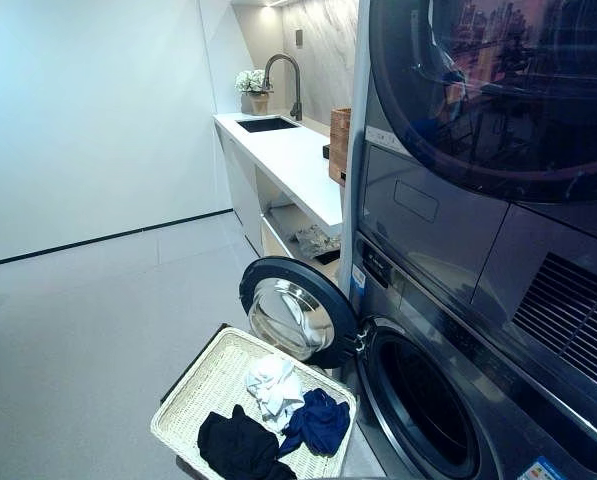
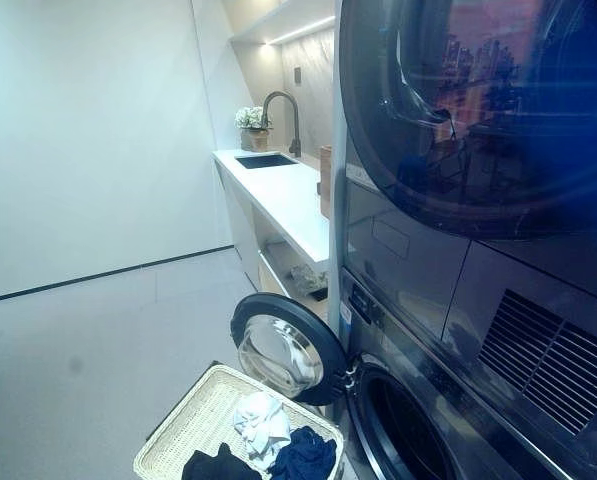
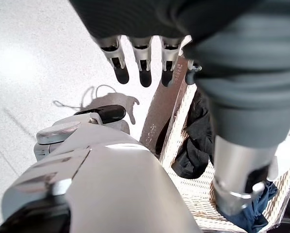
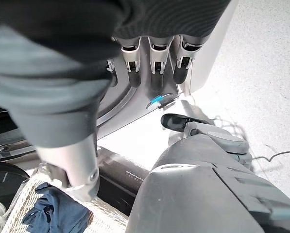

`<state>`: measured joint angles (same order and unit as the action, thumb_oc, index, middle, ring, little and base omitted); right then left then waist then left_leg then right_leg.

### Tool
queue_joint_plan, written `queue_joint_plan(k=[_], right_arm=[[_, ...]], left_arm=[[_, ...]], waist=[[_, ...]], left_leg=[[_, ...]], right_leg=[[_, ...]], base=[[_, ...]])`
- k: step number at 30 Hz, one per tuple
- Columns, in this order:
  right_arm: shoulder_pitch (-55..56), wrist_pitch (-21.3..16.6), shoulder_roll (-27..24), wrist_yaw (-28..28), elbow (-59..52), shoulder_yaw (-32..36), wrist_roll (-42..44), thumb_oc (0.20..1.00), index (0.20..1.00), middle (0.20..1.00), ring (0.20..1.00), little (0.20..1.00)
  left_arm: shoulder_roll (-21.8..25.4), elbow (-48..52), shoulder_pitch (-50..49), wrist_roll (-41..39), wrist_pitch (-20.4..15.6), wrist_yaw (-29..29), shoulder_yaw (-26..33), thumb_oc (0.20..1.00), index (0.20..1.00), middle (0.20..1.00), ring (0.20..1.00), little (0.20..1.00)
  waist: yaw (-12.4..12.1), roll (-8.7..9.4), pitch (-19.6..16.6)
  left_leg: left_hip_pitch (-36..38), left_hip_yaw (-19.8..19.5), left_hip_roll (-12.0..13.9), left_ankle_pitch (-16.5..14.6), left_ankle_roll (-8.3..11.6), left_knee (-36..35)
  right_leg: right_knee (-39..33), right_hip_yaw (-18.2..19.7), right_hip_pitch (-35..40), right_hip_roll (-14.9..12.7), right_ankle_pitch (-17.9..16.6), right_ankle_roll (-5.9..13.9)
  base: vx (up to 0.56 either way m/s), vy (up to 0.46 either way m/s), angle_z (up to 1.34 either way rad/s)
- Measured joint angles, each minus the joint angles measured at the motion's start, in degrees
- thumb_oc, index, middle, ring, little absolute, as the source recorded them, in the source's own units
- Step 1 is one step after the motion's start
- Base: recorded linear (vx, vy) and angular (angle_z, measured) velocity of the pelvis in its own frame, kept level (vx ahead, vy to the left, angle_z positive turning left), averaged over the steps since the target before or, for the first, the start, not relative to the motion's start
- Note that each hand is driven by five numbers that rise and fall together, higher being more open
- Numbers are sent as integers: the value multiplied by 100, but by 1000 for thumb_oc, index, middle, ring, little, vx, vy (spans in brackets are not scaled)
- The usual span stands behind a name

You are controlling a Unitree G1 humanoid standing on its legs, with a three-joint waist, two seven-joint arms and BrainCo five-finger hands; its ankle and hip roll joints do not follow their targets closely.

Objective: Put the clothes into the washing machine.

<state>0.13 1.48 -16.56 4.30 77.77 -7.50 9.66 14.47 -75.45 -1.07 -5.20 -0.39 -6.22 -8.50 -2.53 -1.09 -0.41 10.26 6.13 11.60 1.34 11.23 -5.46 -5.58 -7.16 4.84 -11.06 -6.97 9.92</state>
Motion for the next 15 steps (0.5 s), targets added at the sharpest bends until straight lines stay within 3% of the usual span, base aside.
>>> queue_joint_plan(k=[15], right_arm=[[1, 0, 0, 0, 1, 1, 0, 1000, 1000, 1000, 1000, 1000]], left_arm=[[0, 0, 0, -3, -1, -43, 6, 1000, 1000, 1000, 1000, 1000]], waist=[[2, 19, -14]], left_leg=[[0, 2, 0, 0, 0, 0]], right_leg=[[0, 1, -2, 1, 0, 0]], base=[[0, 0, 0]])
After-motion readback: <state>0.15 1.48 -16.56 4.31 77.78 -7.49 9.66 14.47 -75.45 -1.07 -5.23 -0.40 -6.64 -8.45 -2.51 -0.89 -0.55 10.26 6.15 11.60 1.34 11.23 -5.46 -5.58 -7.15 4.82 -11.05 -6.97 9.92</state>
